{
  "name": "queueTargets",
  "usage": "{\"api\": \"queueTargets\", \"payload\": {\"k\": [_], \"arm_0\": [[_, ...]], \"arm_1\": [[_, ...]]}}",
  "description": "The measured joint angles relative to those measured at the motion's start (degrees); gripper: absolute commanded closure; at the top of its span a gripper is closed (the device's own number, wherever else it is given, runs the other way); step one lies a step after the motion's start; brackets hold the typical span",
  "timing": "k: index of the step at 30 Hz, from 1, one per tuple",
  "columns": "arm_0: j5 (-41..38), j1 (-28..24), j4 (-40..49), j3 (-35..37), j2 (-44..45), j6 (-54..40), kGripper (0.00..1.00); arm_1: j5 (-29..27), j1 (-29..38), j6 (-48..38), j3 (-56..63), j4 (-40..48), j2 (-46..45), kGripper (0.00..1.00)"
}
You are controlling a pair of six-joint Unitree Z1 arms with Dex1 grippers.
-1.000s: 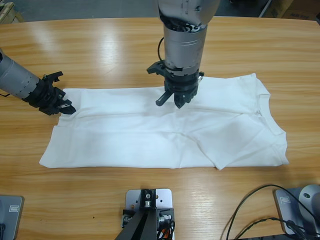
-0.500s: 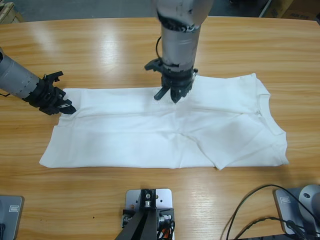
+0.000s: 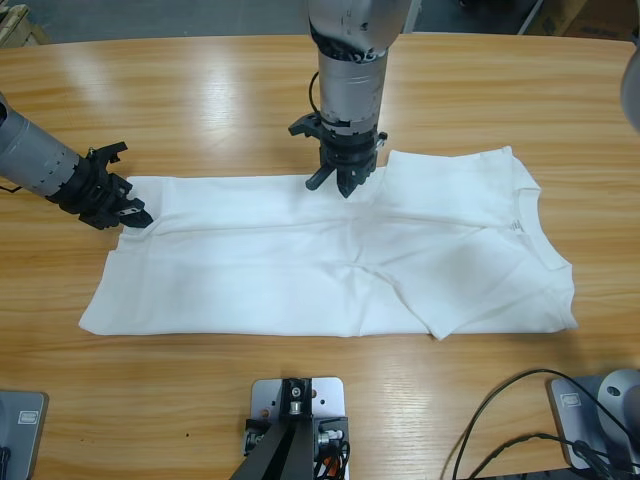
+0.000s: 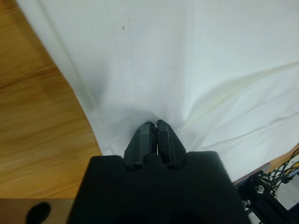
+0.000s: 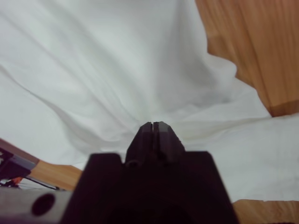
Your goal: Fold clothes
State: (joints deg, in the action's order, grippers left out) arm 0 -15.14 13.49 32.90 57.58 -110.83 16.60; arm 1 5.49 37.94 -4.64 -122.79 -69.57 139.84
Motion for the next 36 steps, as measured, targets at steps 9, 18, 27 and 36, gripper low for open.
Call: {"api": "queueTargets", "payload": {"k": [9, 18, 27, 36], "arm_0": [[0.0, 0.1, 0.0, 0.2, -0.1, -0.1, 1.0], [0.0, 0.2, 0.0, 0.2, -0.2, -0.1, 1.0], [0.0, 0.2, 0.0, 0.2, -0.2, -0.1, 1.0], [0.0, 0.2, 0.0, 0.3, -0.2, -0.1, 1.0]], "arm_1": [[0.4, 0.6, 0.0, 0.0, -0.1, 0.6, 1.0], [0.3, 0.6, 0.0, -0.6, -0.3, 1.7, 1.0], [-1.8, 0.6, 0.0, -3.5, -2.7, 2.5, 1.0], [-2.0, 0.6, 0.0, -3.8, -3.5, 2.7, 1.0]]}}
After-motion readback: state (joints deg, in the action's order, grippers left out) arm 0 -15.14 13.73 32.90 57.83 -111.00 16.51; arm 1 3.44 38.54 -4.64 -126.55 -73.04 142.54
